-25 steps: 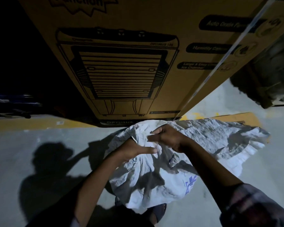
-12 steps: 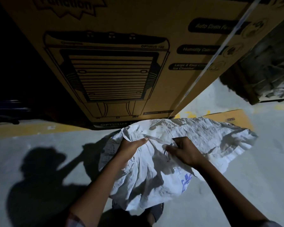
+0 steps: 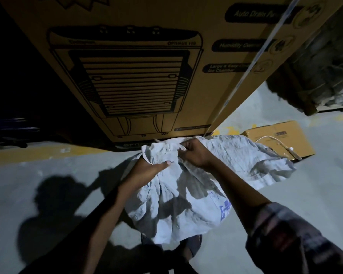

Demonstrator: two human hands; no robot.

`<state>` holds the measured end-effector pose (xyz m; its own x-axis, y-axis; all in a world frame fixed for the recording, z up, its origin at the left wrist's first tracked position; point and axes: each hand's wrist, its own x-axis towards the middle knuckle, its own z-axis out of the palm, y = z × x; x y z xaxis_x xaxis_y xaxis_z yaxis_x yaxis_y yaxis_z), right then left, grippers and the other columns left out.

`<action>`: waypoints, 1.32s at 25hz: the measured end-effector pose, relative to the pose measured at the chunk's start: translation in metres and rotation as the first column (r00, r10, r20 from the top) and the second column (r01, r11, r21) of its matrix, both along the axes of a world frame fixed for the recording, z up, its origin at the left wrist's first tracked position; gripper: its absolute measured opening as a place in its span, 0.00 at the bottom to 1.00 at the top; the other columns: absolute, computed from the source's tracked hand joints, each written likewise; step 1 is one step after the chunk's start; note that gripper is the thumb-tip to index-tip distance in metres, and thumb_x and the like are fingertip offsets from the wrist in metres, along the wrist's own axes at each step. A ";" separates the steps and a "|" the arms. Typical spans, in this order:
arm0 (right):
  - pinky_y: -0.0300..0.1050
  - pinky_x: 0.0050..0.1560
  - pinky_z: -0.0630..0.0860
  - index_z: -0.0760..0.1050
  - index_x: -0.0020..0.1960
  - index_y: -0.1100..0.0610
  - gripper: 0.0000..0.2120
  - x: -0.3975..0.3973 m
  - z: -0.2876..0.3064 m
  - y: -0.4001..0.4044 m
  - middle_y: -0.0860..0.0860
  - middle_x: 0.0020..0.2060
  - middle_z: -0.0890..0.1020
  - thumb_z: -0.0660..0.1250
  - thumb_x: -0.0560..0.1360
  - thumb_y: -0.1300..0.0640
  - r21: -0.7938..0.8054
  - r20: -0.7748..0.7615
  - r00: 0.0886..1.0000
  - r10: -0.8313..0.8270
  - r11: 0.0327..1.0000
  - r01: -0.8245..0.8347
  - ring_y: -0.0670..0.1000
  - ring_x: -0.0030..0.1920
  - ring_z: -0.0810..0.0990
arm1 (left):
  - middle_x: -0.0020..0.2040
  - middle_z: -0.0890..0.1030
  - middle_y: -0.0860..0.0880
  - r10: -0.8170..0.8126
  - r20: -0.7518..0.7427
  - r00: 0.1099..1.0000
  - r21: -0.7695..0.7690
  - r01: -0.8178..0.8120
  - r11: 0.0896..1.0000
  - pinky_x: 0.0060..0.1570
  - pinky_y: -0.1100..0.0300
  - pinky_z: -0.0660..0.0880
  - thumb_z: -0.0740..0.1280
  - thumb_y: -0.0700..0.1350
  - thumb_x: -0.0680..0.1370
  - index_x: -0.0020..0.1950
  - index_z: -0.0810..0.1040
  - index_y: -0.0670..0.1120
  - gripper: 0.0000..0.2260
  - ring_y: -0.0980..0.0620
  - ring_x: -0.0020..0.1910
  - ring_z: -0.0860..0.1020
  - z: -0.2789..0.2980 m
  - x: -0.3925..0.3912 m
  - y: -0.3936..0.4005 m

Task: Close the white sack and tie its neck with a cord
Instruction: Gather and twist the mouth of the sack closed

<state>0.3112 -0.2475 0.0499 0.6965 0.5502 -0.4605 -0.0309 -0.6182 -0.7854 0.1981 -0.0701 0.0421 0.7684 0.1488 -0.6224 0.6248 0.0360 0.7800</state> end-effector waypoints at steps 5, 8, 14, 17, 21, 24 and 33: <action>0.37 0.30 0.67 0.81 0.38 0.68 0.15 0.002 0.023 -0.026 0.53 0.26 0.78 0.70 0.81 0.61 -0.020 -0.241 0.967 0.081 0.996 -0.089 0.45 0.24 0.68 | 0.51 0.87 0.57 0.070 -0.038 0.997 -0.156 -0.075 0.985 0.53 0.59 0.78 0.78 0.45 0.73 0.50 0.84 0.54 0.09 0.56 0.51 0.85 -0.007 -0.015 -0.022; 0.41 0.32 0.70 0.85 0.46 0.72 0.06 -0.002 0.024 -0.024 0.62 0.34 0.84 0.71 0.77 0.69 -0.040 -0.257 0.966 -0.015 0.999 0.005 0.49 0.28 0.74 | 0.47 0.88 0.56 -0.159 -0.040 0.987 -0.105 0.154 0.983 0.51 0.58 0.83 0.79 0.45 0.69 0.53 0.85 0.49 0.13 0.59 0.46 0.86 -0.002 -0.008 -0.035; 0.47 0.32 0.69 0.80 0.30 0.69 0.16 -0.007 0.012 -0.030 0.66 0.27 0.81 0.75 0.70 0.58 -0.181 0.190 0.974 -0.122 0.971 0.157 0.49 0.25 0.71 | 0.49 0.86 0.57 0.270 0.078 0.960 -0.043 -0.267 0.963 0.46 0.67 0.78 0.80 0.39 0.67 0.52 0.84 0.50 0.16 0.61 0.50 0.84 -0.018 0.005 -0.084; 0.35 0.26 0.62 0.67 0.21 0.53 0.29 -0.006 0.030 -0.043 0.46 0.16 0.71 0.77 0.71 0.42 -0.252 0.363 0.926 0.104 0.968 -0.010 0.43 0.19 0.68 | 0.54 0.86 0.48 0.405 -0.062 0.912 -0.036 -0.408 0.912 0.43 0.67 0.78 0.83 0.44 0.64 0.58 0.83 0.45 0.25 0.54 0.54 0.84 -0.021 0.002 -0.083; 0.35 0.30 0.67 0.81 0.37 0.51 0.16 -0.009 0.036 -0.073 0.43 0.31 0.82 0.77 0.69 0.39 -0.445 0.161 0.844 0.512 0.801 -0.401 0.45 0.32 0.79 | 0.51 0.85 0.50 0.494 -0.209 0.844 -0.026 -0.510 0.860 0.42 0.63 0.77 0.83 0.47 0.62 0.60 0.82 0.43 0.28 0.53 0.43 0.83 -0.017 0.004 -0.075; 0.37 0.34 0.71 0.84 0.47 0.59 0.10 0.002 0.023 -0.100 0.53 0.42 0.87 0.75 0.76 0.51 -0.479 0.246 0.796 0.554 0.783 -0.397 0.52 0.40 0.85 | 0.44 0.81 0.55 0.469 -0.258 0.844 -0.008 -0.488 0.873 0.38 0.63 0.74 0.83 0.50 0.64 0.59 0.80 0.46 0.27 0.57 0.40 0.79 -0.009 0.004 -0.075; 0.43 0.35 0.69 0.74 0.25 0.55 0.15 0.058 0.013 -0.071 0.52 0.23 0.73 0.70 0.69 0.63 -0.221 -0.230 0.970 0.074 0.967 -0.127 0.54 0.26 0.74 | 0.57 0.85 0.58 0.320 -0.103 0.942 -0.103 -0.330 0.938 0.64 0.54 0.75 0.84 0.49 0.63 0.61 0.81 0.53 0.28 0.56 0.57 0.82 -0.013 0.006 -0.097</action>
